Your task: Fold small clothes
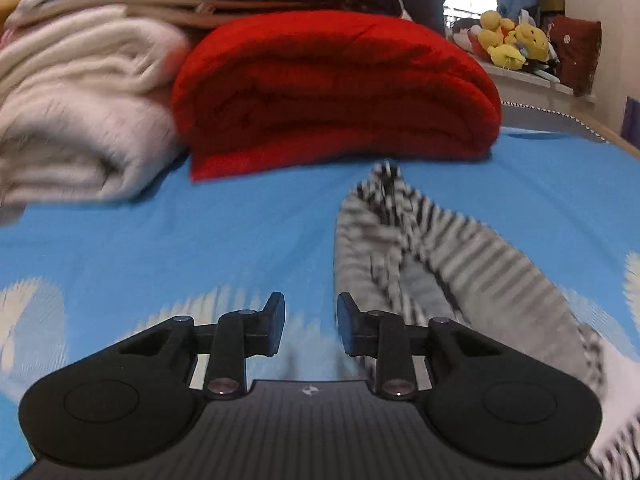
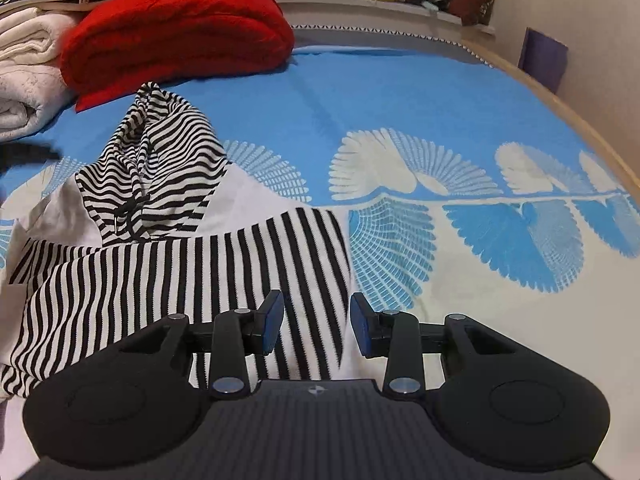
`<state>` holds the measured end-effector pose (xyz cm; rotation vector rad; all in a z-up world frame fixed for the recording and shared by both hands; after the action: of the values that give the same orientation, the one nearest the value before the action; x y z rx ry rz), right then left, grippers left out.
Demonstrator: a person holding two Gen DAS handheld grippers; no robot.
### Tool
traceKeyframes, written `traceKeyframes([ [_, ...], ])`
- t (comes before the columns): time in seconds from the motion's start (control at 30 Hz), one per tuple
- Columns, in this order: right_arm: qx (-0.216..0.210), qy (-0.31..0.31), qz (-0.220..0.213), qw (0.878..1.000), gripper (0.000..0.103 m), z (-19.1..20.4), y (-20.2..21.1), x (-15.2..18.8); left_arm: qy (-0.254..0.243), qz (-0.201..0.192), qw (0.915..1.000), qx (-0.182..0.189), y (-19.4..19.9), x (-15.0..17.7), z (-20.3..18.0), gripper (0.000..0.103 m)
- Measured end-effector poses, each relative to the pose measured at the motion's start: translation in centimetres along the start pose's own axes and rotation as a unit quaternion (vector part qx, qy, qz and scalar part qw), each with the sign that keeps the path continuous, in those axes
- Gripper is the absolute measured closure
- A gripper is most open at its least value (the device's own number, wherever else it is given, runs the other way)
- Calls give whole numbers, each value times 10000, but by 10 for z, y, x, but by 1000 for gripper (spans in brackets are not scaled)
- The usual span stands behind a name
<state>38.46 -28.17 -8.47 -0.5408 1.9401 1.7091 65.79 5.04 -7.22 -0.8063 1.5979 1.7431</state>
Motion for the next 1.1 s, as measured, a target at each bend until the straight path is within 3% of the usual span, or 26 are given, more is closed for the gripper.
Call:
traceKeyframes([
  [0.1, -33, -75, 102, 9999, 65, 1, -5, 2, 295, 187, 9992, 220, -47, -16, -3, 69],
  [0.17, -29, -111, 145, 9998, 65, 2, -7, 4, 593, 330, 9975, 190, -73, -24, -1, 54],
  [0.2, -15, -135, 154, 9998, 65, 1, -7, 4, 734, 363, 9966, 110, -84, -25, -1, 51],
  [0.43, 60, -155, 121, 9998, 65, 1, -8, 7, 805, 624, 9948, 11, -133, -29, -8, 53],
  [0.5, 89, -143, 142, 9998, 65, -2, -9, 9, 936, 729, 9928, 158, -137, -28, -9, 73],
  [0.53, 105, -168, 153, 9997, 65, -3, -9, 9, 919, 866, 9915, 321, -139, -26, -11, 98],
  [0.6, 134, -254, 170, 9994, 65, -7, -9, 8, 689, 768, 9938, 422, -128, -30, -18, 102],
  [0.77, 28, -538, 79, 9985, 65, -13, 0, -3, 138, -68, 9944, 1045, -33, -40, -40, 102],
  [0.9, -14, -717, -104, 9974, 65, -21, 15, -12, -321, -538, 9790, 1943, 99, -3, -60, 102],
  [1.0, 30, -966, -217, 9951, 65, -34, 25, -16, -370, -358, 9572, 2847, 198, 59, -60, 102],
  [1.1, 105, -1165, -299, 9927, 65, -46, 31, -13, -500, 361, 9434, 3260, 273, 130, -53, 101],
])
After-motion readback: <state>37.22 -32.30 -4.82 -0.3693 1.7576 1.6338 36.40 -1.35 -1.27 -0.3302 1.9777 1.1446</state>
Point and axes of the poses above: each gripper's, at about its wrist camera, not at the fingertips, and y roughly against the way its jaws point, z to its left, x to its underside, the point moved 6 cm from there along -y, roughly the way its jaws point, and after that the axes turned 3 degrees about x, right-handed, at the moved point
